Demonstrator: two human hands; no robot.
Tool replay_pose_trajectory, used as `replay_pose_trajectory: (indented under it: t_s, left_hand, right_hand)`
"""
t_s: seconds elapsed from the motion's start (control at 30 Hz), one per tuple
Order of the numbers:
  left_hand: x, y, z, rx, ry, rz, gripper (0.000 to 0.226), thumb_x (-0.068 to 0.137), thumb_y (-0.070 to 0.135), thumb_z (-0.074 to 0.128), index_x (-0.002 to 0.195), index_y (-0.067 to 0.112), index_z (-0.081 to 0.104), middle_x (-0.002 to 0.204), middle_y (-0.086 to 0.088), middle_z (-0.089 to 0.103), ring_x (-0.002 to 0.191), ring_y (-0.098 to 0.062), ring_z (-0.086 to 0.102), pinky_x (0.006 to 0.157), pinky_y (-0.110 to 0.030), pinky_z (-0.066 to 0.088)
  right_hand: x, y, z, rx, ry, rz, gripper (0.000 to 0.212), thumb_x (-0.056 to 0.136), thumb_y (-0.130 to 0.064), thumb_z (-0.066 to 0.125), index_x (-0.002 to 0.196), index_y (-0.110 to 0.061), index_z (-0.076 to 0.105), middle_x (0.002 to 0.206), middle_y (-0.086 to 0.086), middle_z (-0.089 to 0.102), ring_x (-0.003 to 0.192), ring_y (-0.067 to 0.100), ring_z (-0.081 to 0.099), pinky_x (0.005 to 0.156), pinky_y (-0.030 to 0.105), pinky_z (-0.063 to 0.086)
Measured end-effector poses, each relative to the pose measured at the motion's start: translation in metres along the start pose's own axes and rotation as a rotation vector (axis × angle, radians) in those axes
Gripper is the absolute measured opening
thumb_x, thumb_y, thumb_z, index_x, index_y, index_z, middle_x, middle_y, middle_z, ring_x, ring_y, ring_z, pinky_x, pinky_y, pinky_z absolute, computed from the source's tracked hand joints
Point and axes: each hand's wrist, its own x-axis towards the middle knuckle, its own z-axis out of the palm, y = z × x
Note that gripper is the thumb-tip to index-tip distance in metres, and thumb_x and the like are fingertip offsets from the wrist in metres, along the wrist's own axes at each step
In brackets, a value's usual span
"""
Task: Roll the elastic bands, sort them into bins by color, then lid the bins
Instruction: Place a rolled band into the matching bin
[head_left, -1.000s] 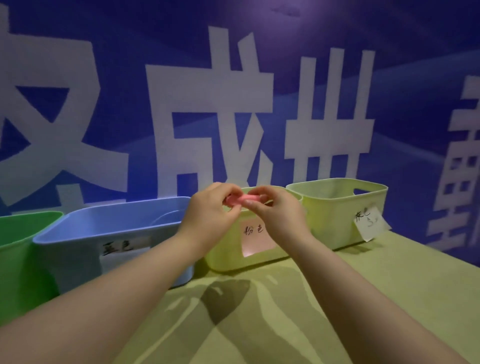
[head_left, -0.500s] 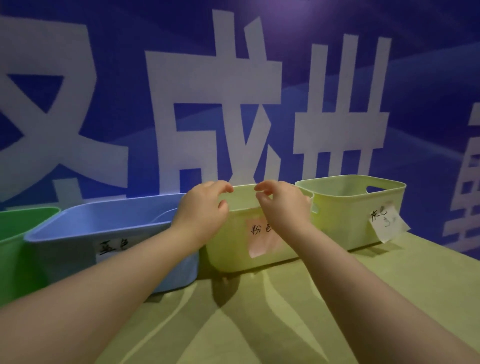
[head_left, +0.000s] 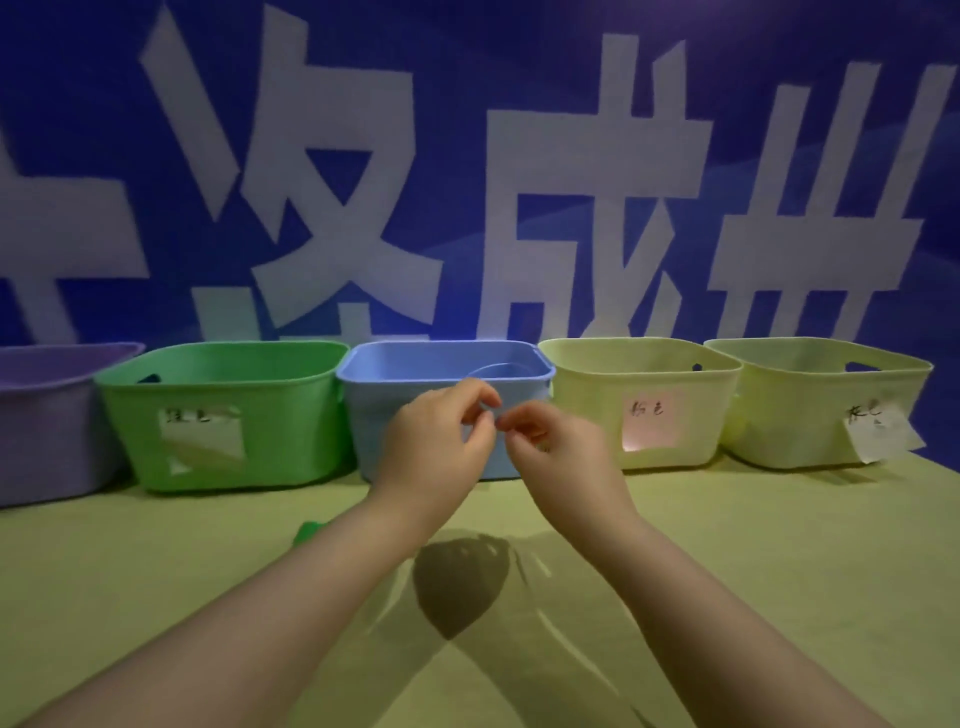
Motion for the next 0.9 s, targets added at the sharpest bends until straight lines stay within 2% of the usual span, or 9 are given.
replay_pose_trajectory:
  t_s: [0.17,0.27,0.37,0.57,0.7,0.77,0.9]
  left_hand:
    - [-0.036,-0.026,-0.060,0.030,0.067,-0.083,0.011,0.088,0.013,0.057,0.092,0.017,0.066,0.081,0.009,0.062,0.077,-0.008,0.056,0.061,-0.010,0.036]
    - [-0.051,-0.043,-0.090,0.061,0.111,-0.163,0.011,0.088,0.013,0.057,0.092,0.016,0.067,0.079,0.008,0.061,0.076,-0.013,0.058,0.063,-0.025,0.041]
    - [-0.062,-0.059,-0.108,0.070,0.104,-0.218,0.013,0.089,0.015,0.055,0.093,0.016,0.068,0.082,0.003,0.066,0.077,-0.016,0.059,0.067,-0.031,0.046]
    - [-0.077,-0.077,-0.112,0.047,0.085,-0.224,0.015,0.090,0.017,0.053,0.093,0.016,0.068,0.086,0.002,0.068,0.081,-0.015,0.059,0.069,-0.031,0.045]
    - [-0.085,-0.088,-0.108,0.062,0.098,-0.206,0.014,0.089,0.017,0.054,0.091,0.016,0.068,0.083,0.003,0.066,0.079,-0.016,0.056,0.065,-0.028,0.038]
    - [-0.087,-0.096,-0.106,0.084,0.049,-0.207,0.016,0.091,0.020,0.052,0.094,0.017,0.067,0.086,0.003,0.066,0.082,-0.016,0.056,0.069,-0.029,0.042]
    - [-0.087,-0.108,-0.105,0.121,0.006,-0.238,0.019,0.092,0.023,0.049,0.103,0.017,0.064,0.095,0.002,0.065,0.091,-0.018,0.056,0.078,-0.034,0.047]
  right_hand:
    - [-0.025,-0.043,0.028,-0.006,-0.058,-0.013,0.019,0.089,-0.020,0.053,0.099,-0.024,0.068,0.097,-0.006,0.069,0.093,0.011,0.060,0.086,0.033,0.048]
    - [-0.032,-0.065,0.046,-0.032,-0.058,-0.017,0.019,0.088,-0.018,0.054,0.097,-0.025,0.069,0.094,-0.004,0.070,0.091,0.014,0.061,0.084,0.032,0.048]
    - [-0.038,-0.081,0.064,-0.061,-0.070,-0.023,0.020,0.088,-0.017,0.054,0.097,-0.023,0.070,0.093,-0.004,0.070,0.091,0.015,0.062,0.083,0.031,0.047]
    - [-0.040,-0.090,0.097,-0.145,-0.131,-0.038,0.022,0.088,-0.016,0.052,0.098,-0.024,0.069,0.098,-0.005,0.071,0.094,0.014,0.062,0.086,0.032,0.046]
    - [-0.035,-0.080,0.118,-0.159,-0.179,0.003,0.023,0.089,-0.017,0.051,0.103,-0.025,0.068,0.103,-0.005,0.069,0.097,0.012,0.061,0.084,0.030,0.047]
    - [-0.030,-0.074,0.127,-0.162,-0.205,0.011,0.024,0.089,-0.019,0.052,0.106,-0.026,0.067,0.104,-0.005,0.068,0.099,0.012,0.060,0.085,0.031,0.048]
    - [-0.022,-0.064,0.149,-0.378,-0.413,0.009,0.039,0.089,-0.036,0.054,0.127,-0.030,0.052,0.123,-0.004,0.060,0.113,0.018,0.053,0.093,0.037,0.044]
